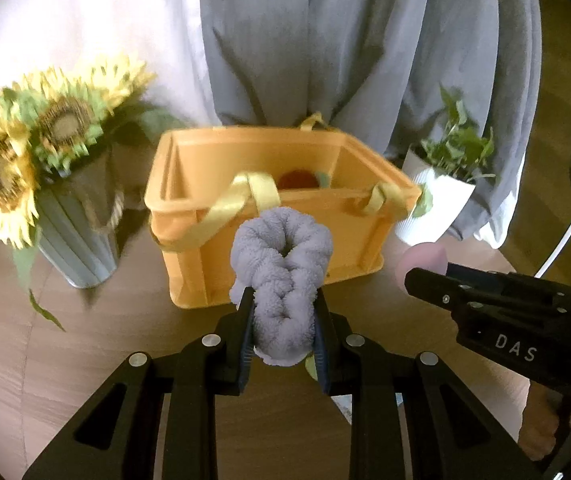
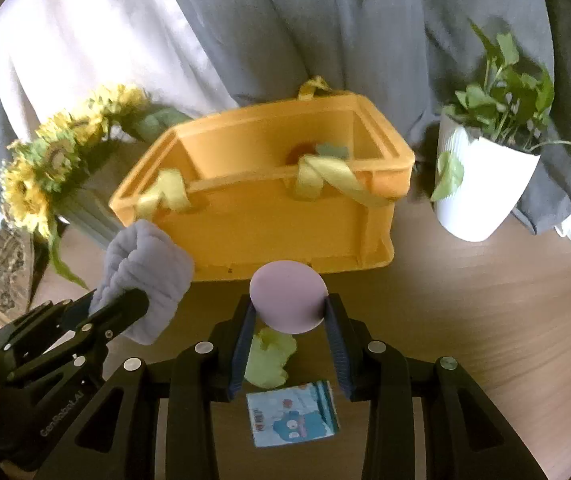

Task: Organize soft objects
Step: 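Lift and carry the white scrunchie and pink ball over the orange crate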

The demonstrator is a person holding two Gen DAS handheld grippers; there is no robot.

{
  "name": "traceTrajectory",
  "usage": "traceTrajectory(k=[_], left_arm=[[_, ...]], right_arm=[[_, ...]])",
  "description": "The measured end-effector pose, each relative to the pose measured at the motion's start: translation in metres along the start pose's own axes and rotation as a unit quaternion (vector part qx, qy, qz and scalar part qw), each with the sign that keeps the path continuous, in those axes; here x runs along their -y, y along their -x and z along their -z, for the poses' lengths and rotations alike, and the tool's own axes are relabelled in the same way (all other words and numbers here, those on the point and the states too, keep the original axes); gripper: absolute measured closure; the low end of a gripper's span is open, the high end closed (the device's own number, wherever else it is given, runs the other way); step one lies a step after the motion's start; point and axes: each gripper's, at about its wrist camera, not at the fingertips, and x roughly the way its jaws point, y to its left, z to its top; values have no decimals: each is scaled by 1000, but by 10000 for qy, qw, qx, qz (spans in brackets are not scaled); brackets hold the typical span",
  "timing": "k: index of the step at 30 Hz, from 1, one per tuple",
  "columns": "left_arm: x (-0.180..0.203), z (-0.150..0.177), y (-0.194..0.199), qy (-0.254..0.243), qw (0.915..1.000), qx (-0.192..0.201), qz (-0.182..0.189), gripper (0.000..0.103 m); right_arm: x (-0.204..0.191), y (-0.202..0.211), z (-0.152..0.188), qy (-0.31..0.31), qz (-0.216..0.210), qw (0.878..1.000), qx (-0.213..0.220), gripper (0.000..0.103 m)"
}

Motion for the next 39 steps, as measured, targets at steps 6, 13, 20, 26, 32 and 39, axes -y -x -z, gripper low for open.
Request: traceTrajectory(k=[6, 13, 20, 26, 32, 39], left_arm=[[4, -9, 19, -28, 9996, 265, 13, 78], [4, -20, 39, -39, 9982, 596, 2, 78], [4, -36, 48, -8, 9959, 899, 14, 78], [3, -49, 56, -23, 9932, 1160, -35, 78], [3, -62, 61, -75, 9907, 1353, -65, 78], [4, -77, 60, -180, 9880, 1532, -106, 78]], right_arm=[[-6, 18, -4, 20, -73, 9997, 246, 66], [-11, 37, -14, 56, -147, 9983, 557, 66], [-14, 49, -27, 54, -241, 9960, 859, 66], [-16, 56, -39, 37, -252, 9935, 1105, 66], [-17, 61, -52, 1, -272, 9911, 1304, 66], [-16, 62, -67, 14, -251, 9883, 1508, 66]])
